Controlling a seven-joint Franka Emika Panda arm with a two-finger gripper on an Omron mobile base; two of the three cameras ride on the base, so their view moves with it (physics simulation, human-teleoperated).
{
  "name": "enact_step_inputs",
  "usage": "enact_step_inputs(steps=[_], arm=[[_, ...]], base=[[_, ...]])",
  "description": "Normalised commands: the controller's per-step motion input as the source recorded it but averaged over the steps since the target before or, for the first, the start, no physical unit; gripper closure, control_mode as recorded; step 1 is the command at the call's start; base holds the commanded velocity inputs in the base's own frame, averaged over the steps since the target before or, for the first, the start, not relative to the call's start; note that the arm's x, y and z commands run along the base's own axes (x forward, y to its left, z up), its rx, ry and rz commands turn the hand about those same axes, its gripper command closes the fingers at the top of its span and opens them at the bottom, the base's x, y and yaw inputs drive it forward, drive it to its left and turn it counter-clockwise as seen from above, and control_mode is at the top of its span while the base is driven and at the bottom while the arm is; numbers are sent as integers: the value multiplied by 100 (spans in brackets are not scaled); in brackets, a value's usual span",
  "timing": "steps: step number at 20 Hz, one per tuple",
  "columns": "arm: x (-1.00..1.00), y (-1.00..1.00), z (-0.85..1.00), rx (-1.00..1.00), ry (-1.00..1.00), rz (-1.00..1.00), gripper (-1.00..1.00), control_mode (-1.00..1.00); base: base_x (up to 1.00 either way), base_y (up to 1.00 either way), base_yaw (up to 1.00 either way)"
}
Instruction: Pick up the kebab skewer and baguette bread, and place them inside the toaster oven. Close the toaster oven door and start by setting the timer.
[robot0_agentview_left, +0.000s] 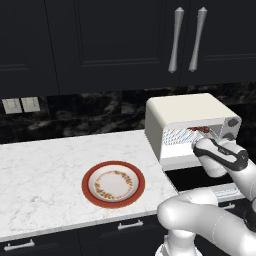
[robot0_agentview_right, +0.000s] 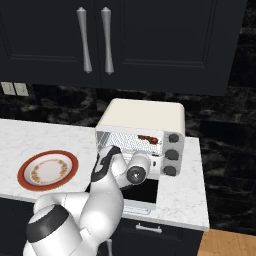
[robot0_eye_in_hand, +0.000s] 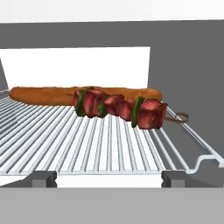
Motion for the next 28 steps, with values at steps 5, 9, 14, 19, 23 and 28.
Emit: enact_step_inputs(steps=[5,9,14,19,23,28], arm=[[-8,0,1,0,0,0,-100,-100],[-45,-17,4,0,0,0,-100,-100],[-47,-42,0,0,0,0,-100,-100],[-34,-71,0,0,0,3,-100,-100],[-56,-61,-9,0,2,12,-100,-100],[-68,-38,-29,0,1,10,-100,-100]], base=[[0,0,0],[0,0,0],[0,0,0],[0,0,0],[0,0,0],[0,0,0]])
